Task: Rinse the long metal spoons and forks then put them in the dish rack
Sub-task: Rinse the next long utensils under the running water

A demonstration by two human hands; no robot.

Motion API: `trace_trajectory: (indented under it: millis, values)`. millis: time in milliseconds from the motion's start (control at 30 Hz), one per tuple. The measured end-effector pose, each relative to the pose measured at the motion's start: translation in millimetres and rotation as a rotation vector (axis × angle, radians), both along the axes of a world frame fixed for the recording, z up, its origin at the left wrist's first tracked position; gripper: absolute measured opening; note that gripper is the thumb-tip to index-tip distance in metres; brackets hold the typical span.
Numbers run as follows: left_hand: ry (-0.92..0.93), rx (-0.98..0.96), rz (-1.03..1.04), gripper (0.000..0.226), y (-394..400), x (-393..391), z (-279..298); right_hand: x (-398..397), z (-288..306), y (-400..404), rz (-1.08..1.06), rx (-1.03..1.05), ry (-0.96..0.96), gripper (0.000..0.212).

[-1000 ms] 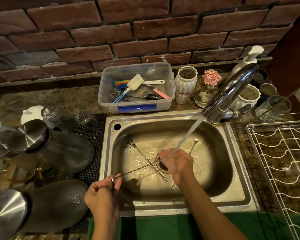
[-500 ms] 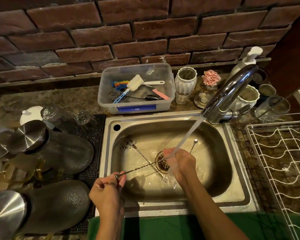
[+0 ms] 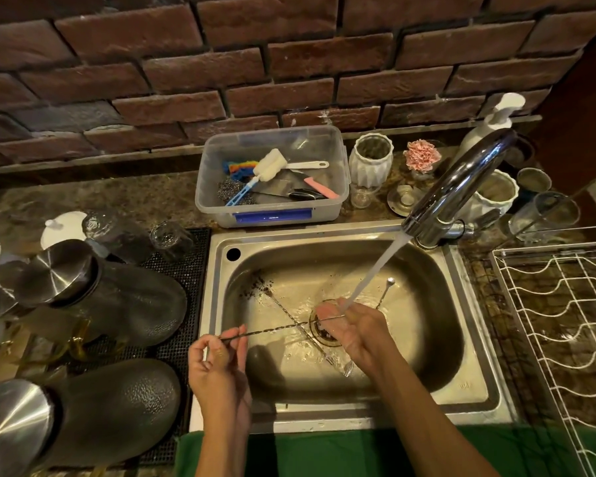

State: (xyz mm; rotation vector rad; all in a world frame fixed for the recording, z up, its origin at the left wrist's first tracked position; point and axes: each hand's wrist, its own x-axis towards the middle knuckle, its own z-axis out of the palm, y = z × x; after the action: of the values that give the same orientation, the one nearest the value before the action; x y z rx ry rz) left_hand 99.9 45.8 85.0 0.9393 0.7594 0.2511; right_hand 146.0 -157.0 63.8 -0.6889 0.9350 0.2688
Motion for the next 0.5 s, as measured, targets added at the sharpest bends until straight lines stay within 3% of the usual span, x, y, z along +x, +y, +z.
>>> trace_trajectory:
  millis: [200, 500]
  values:
    - [-0.026, -0.064, -0.01, 0.028, -18, 12, 2, -3, 3, 2, -0.099, -0.078, -0.004, 0.022]
    - [0.067, 0.075, 0.16, 0.035, -28, 15, -8, 6, 1, 18, -0.244, -0.092, 0.0, 0.025]
